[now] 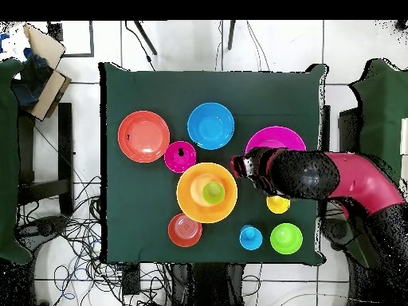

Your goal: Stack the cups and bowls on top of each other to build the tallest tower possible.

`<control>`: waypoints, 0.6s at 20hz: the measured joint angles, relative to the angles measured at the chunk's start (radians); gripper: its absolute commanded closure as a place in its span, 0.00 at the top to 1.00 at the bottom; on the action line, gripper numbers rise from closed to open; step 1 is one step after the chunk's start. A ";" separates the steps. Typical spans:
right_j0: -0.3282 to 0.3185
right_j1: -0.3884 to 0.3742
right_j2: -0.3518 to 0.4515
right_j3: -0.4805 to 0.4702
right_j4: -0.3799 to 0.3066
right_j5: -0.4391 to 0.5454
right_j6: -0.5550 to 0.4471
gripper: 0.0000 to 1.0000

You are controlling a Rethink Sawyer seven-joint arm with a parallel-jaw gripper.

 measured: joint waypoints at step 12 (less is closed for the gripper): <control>0.047 0.102 0.002 -0.041 -0.065 0.008 0.000 1.00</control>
